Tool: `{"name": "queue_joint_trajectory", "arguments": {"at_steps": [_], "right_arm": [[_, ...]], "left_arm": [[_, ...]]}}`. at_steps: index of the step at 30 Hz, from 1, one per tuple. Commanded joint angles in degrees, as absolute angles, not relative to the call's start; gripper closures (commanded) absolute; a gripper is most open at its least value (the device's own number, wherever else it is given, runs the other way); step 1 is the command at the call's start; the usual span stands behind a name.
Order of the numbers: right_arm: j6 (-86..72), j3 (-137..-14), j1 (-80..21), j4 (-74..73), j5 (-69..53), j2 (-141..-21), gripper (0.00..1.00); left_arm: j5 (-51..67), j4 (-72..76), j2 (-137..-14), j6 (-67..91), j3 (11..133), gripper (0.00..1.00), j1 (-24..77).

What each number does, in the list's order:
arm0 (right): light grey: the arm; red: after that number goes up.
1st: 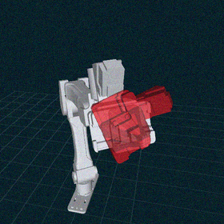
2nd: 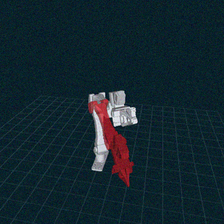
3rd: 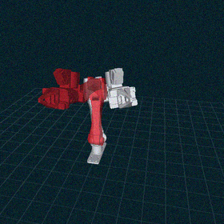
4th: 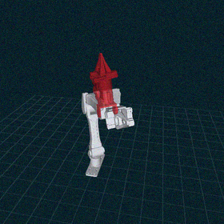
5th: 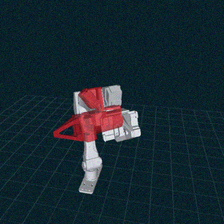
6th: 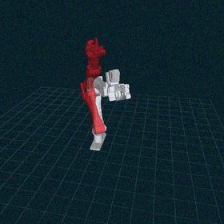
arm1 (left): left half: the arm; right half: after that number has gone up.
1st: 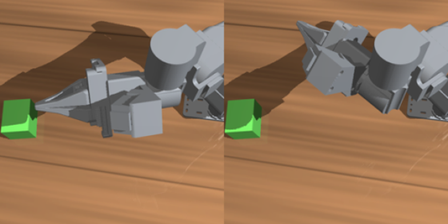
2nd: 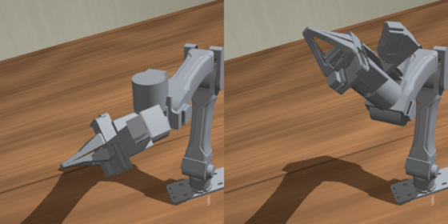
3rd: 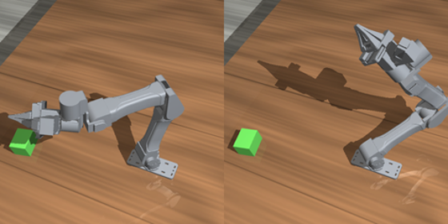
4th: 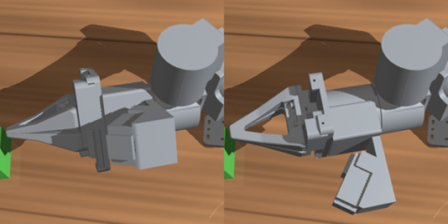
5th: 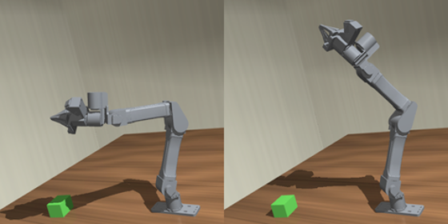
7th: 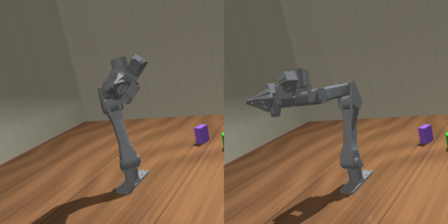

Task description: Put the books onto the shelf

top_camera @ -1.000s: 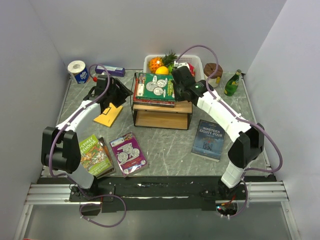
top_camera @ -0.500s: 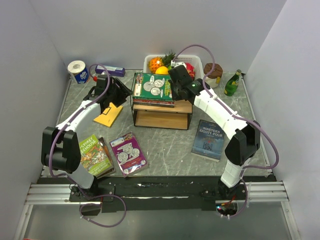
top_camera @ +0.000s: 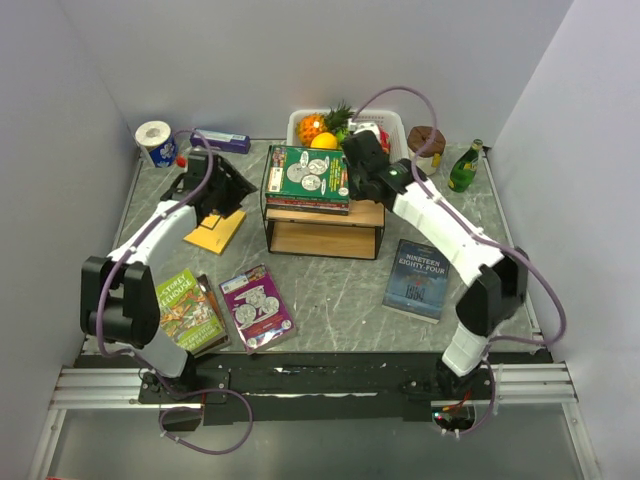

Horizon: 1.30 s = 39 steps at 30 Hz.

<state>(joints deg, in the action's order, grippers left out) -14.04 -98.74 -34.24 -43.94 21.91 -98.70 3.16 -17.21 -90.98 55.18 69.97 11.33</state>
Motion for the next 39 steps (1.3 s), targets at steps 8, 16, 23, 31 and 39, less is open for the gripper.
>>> {"name": "queue_joint_trajectory", "arguments": {"at_steps": [8,16,23,31,39], "right_arm": [[-14.24,-74.10,-39.54,-20.14,0.28,-71.62,0.67],[-9.84,-84.72,-45.62,-29.88,1.57,-84.81,1.00],[-12.12,-83.77,-43.42,-31.82,6.85,-88.07,1.00],[-12.83,-84.28,-41.84,-32.87,11.69,-89.21,1.00],[-13.27,-87.01,-39.82,-34.36,12.22,-91.32,1.00]], "left_arm": [[-0.44,-17.67,-70.60,53.44,61.54,0.32,5.45],[4.31,-15.81,-63.64,53.88,52.38,0.33,5.45],[2.82,-18.54,-59.51,52.65,49.92,0.33,5.45],[1.84,-19.60,-58.36,51.68,49.40,0.33,5.45],[1.93,-19.42,-58.89,51.59,49.48,0.33,5.45]]}}
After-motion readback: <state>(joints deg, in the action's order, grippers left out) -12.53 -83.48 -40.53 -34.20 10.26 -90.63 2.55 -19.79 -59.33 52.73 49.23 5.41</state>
